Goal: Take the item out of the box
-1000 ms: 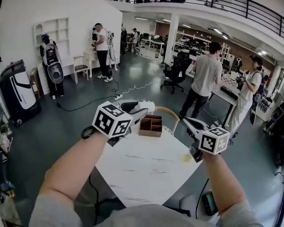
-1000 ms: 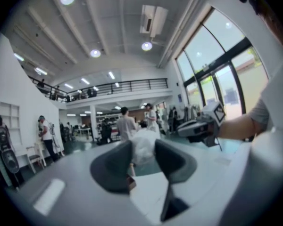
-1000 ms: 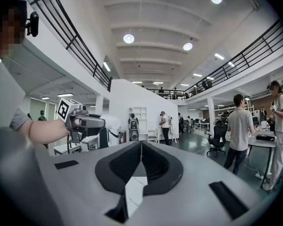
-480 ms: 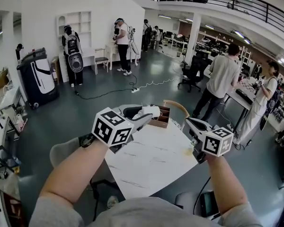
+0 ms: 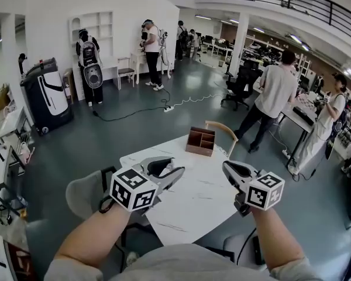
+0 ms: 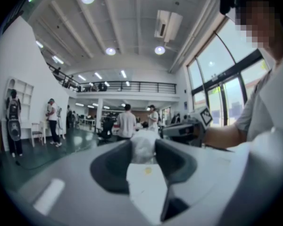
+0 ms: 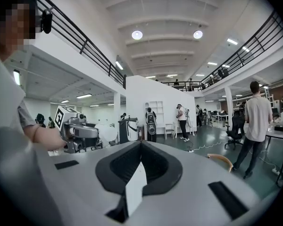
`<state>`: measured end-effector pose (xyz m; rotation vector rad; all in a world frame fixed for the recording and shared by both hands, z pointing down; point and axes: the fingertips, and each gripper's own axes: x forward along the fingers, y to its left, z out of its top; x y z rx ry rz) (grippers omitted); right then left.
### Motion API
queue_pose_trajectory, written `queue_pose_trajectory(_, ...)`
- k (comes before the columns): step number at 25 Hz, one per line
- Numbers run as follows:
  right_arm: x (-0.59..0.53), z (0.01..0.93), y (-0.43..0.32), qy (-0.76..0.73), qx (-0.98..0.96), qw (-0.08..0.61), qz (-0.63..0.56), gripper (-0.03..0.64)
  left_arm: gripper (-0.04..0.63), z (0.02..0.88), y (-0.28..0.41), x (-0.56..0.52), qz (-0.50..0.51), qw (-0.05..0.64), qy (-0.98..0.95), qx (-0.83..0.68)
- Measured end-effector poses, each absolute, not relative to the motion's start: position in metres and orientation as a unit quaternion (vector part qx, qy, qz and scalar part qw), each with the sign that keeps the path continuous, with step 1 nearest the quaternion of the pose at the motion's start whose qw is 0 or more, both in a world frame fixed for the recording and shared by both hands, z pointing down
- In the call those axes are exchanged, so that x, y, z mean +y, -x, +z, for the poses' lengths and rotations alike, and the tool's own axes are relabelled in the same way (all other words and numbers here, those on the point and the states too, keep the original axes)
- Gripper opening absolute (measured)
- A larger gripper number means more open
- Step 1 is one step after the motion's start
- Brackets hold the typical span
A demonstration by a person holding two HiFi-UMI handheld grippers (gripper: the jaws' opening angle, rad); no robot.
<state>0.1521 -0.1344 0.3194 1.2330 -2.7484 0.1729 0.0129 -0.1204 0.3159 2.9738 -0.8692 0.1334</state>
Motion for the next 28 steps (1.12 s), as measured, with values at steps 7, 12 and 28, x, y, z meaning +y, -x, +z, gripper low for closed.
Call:
queue_pose_trajectory(7, -0.122, 0.372, -0.105, -0.429, -0.896, 0.042, 0.106, 0.008, 0.164, 0.373, 0.037, -0.108, 0.020, 0.098, -0.965, -0.241)
queue_pose_trajectory(12, -0.130, 0.408, -0.077, -0.448, -0.880, 0.037, 0.151, 0.008, 0.164, 0.405, 0.070, -0.112, 0.030, 0.142, -0.965, -0.217)
queue_pose_trajectory(28, -0.151, 0.405, -0.097, -0.457, -0.877, 0.046, 0.141, 0.008, 0.164, 0.392, 0.058, -0.139, 0.007, 0.149, -0.968, -0.201)
